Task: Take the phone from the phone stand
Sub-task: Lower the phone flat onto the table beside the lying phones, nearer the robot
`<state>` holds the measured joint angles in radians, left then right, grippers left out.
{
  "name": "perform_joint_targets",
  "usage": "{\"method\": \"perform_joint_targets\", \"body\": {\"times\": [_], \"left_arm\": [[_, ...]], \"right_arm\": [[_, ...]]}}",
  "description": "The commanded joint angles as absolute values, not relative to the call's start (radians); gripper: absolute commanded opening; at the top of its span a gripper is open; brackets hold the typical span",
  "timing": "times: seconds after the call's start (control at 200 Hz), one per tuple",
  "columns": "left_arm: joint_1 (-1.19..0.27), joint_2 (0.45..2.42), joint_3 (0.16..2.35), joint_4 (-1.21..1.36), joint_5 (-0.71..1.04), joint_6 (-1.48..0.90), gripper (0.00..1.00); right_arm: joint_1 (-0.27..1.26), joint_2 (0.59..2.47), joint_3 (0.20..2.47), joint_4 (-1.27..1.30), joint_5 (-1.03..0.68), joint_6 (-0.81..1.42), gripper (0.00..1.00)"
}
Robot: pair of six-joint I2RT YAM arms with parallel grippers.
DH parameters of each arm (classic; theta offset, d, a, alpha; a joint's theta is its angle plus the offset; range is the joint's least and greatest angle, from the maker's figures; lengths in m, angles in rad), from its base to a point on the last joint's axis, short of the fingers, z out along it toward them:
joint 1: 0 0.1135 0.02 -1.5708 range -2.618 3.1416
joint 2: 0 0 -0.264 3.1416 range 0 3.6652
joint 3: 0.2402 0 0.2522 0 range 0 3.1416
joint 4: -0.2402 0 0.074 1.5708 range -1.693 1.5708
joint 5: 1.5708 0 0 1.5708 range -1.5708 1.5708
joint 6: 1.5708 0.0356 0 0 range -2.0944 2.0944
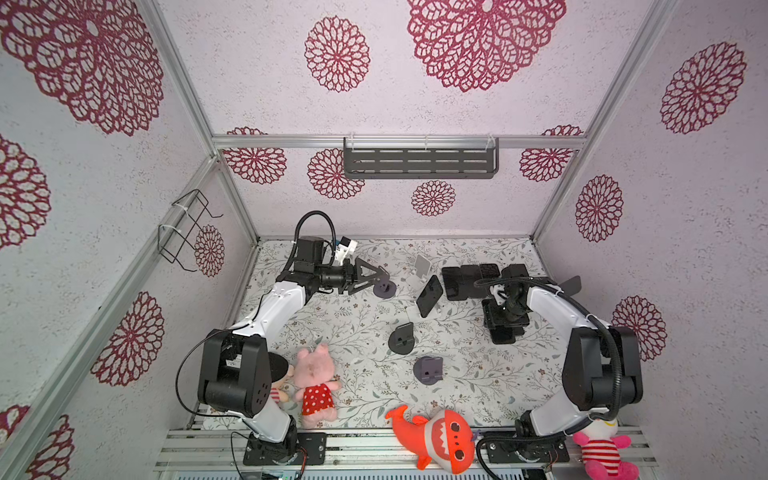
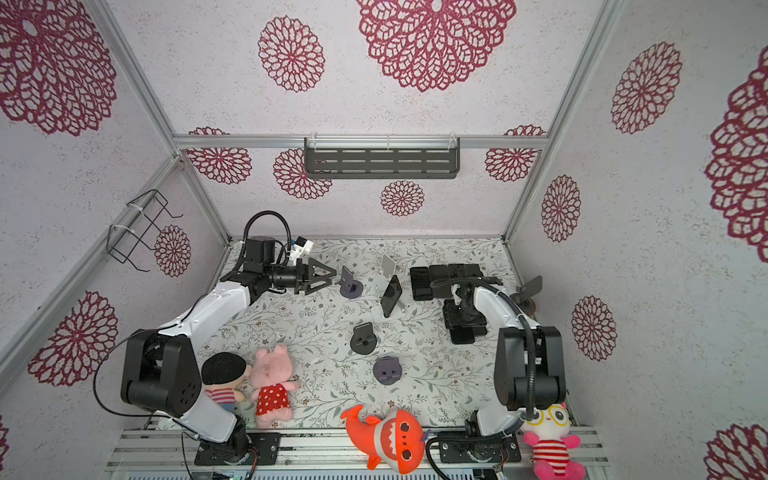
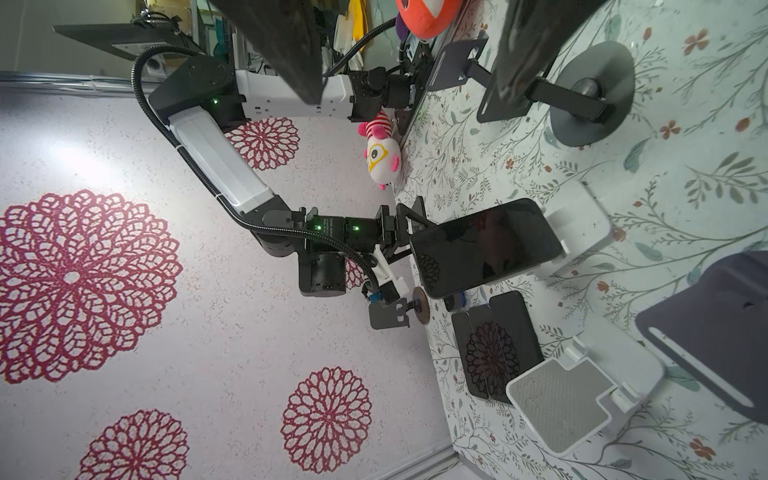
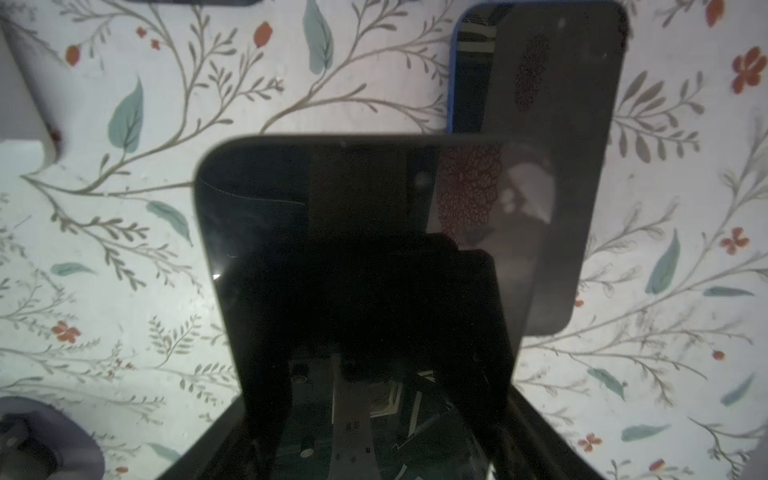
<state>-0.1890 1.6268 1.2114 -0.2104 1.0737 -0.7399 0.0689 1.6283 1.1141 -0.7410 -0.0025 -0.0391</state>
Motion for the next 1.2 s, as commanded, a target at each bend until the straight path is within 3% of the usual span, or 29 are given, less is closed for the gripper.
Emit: {"method": "perform_joint_targets", "body": {"times": [0.0, 0.42, 1.196], "left_arm": [[-0.179, 1.618, 1.229, -0.235, 1.054, -0.708, 0.69], [-0.176, 1.629, 1.229, -0.232, 1.062, -0.708, 0.70], [-0.163, 1.635, 1.201, -0.126, 1.104, -0.763, 0.70]], "right_arm": [[0.067, 1.657, 1.140, -0.675, -0.042, -0.067, 0.33], [0.068, 1.767, 1.166, -0.620, -0.052, -0.016, 0.41], [0.071, 1.855, 1.187, -0.597, -0.040, 0.007, 0.74]]}}
